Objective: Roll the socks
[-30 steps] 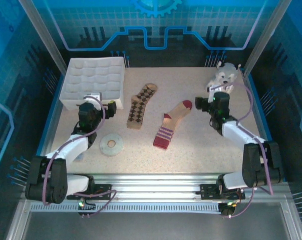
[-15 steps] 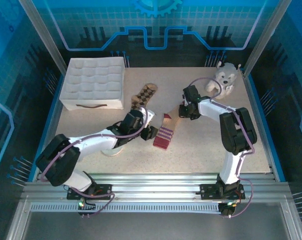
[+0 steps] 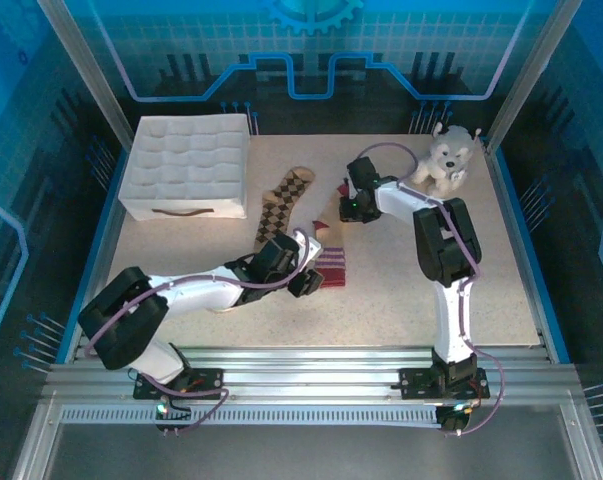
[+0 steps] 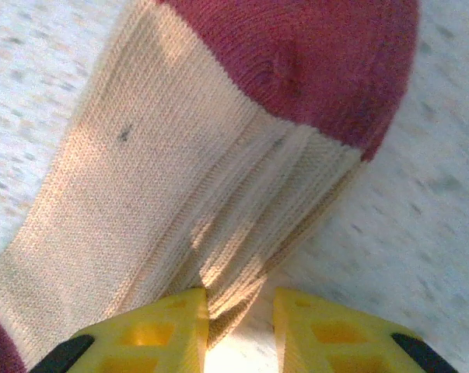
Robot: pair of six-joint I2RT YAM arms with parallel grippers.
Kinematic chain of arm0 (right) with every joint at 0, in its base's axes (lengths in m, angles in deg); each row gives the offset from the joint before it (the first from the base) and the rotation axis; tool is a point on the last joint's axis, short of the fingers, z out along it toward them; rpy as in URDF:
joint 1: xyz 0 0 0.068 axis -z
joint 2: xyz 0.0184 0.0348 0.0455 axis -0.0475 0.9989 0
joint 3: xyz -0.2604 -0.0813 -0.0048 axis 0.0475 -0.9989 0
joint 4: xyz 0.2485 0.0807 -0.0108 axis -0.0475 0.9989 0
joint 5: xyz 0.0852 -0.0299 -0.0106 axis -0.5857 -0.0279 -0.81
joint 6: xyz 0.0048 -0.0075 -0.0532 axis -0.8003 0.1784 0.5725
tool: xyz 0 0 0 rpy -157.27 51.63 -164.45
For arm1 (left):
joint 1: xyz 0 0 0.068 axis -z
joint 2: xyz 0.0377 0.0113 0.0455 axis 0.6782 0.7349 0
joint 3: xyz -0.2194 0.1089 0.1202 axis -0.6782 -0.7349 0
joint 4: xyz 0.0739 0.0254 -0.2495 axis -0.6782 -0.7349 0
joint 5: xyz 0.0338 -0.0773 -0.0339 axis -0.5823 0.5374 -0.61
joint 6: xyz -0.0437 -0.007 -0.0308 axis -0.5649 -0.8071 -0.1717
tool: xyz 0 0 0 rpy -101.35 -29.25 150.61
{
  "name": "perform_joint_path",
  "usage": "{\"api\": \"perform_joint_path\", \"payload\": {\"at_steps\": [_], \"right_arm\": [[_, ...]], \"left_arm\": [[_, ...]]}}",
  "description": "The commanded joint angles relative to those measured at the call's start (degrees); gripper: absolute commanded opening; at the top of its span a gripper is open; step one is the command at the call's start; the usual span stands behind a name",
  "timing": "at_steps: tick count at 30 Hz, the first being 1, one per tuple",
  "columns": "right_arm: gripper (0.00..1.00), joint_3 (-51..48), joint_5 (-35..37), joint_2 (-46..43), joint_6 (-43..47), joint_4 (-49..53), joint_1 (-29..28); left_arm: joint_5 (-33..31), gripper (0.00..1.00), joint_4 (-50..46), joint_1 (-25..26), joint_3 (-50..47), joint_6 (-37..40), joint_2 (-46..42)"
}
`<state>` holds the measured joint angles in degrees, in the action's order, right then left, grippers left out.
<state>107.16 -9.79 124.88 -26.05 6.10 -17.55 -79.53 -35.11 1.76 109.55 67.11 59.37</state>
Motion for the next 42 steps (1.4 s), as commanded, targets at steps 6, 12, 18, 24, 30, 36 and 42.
{"api": "perform_joint_path", "payload": {"at_steps": [6, 12, 18, 24, 30, 36, 42], "right_arm": [[0.55, -2.4, -2.7, -9.0, 10.4, 0.5, -2.2], [0.57, -20.4, -2.0, -27.5, 25.3, -7.5, -4.2], [0.63, -46.2, -4.6, -49.9, 40.2, -27.2, -3.6], [0.68, -57.7, -7.6, -60.6, 47.7, -33.0, -2.9], [0.68, -63.0, -11.4, -66.3, 51.6, -34.5, -3.0], [0.67, -65.1, -10.9, -67.3, 56.9, -33.8, -4.9], [0.67, -69.0, -5.0, -66.6, 59.8, -39.2, -8.2]], "left_arm": [[6.3, 0.47, 3.5, 0.0, -6.1, 23.1, -5.5], [13.0, 0.44, 5.5, 0.5, -5.2, 36.7, -2.2], [13.1, 0.43, 7.3, 0.6, -2.9, 44.7, 2.0], [11.7, 0.42, 7.6, 0.7, 1.1, 45.1, 6.9], [11.2, 0.41, 6.3, 0.7, 3.3, 44.0, 10.6], [11.3, 0.41, 5.8, 0.8, 4.2, 43.3, 14.1], [10.3, 0.39, 4.5, 0.8, 6.1, 43.0, 17.3]]}}
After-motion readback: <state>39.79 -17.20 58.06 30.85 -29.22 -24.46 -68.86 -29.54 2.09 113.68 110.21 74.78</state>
